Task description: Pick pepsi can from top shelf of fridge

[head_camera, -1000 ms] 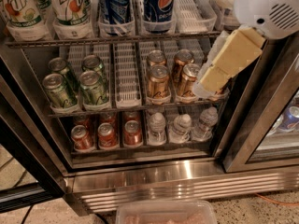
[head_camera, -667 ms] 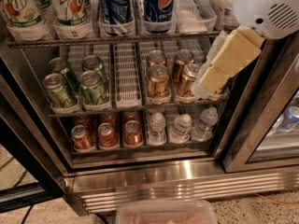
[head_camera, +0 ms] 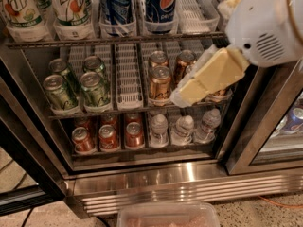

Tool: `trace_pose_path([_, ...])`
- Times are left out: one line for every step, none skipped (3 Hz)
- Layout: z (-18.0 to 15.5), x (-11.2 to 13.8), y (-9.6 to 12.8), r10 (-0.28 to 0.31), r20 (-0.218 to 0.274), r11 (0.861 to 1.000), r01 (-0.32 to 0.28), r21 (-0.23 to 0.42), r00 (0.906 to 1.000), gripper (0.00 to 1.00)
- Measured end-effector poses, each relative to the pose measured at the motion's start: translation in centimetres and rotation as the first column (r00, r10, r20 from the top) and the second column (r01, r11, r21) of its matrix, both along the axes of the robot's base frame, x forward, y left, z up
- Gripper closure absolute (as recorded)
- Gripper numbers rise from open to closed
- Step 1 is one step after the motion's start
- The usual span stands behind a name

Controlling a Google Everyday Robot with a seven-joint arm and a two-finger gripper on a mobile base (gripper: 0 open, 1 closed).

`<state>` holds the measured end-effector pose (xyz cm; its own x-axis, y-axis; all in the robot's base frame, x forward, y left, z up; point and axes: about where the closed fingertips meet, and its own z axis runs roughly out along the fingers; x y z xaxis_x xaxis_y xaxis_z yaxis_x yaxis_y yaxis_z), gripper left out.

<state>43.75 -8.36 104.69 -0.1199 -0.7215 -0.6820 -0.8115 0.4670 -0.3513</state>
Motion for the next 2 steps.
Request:
trace_pose_path([0.0,0.1,1.2,-0.097,0.062,0.993,0.092,0.08,0.9933,0.0])
trace_pose_path([1.0,1.5,1.7,-0.187,0.138,0.972,0.163,0.166,0.9727,0.0])
